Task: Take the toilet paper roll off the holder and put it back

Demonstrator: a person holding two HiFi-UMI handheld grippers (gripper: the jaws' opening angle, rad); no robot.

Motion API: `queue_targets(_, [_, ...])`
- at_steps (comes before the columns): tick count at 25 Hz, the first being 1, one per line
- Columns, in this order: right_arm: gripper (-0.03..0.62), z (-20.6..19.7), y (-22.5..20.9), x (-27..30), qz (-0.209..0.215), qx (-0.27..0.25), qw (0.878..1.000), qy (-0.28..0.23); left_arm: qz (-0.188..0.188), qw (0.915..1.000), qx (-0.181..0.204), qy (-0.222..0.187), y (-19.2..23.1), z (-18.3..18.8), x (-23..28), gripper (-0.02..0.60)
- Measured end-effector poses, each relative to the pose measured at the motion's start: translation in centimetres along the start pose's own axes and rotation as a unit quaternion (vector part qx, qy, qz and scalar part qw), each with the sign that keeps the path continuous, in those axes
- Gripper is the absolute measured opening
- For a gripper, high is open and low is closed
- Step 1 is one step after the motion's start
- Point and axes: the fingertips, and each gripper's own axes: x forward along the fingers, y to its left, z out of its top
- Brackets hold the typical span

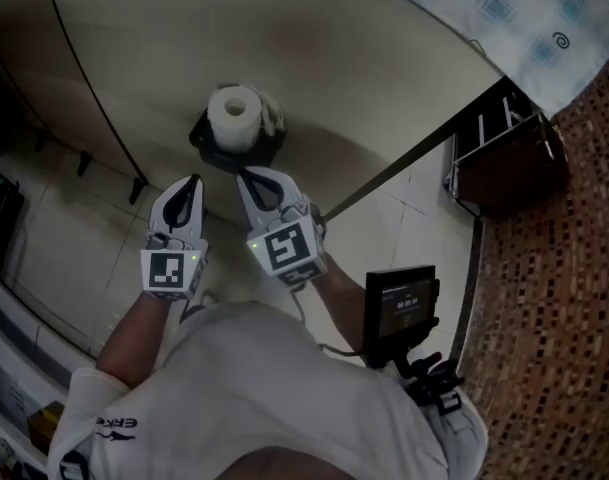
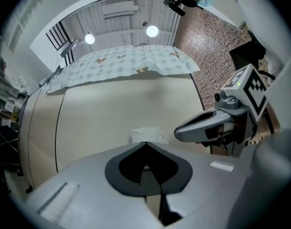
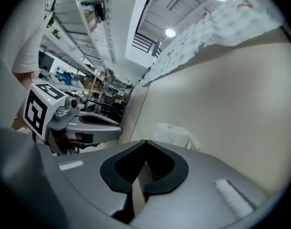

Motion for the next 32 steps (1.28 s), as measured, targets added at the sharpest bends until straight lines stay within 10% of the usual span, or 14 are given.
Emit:
queue_targets(17, [0.224,3.4,-3.4,7.2,0.035,-0.181,0.967,0.175,-0.067,0.9976,-0.016,0.010,3.5,-1.0,4.0,0.003])
queue_targets(32, [0.236,-0.3,-3.7,8.3,0.082,-0.324,0.876,0.348,-0.056,0.9978,-0.034,-0.002,5.0,-2.4,3.5,0.003])
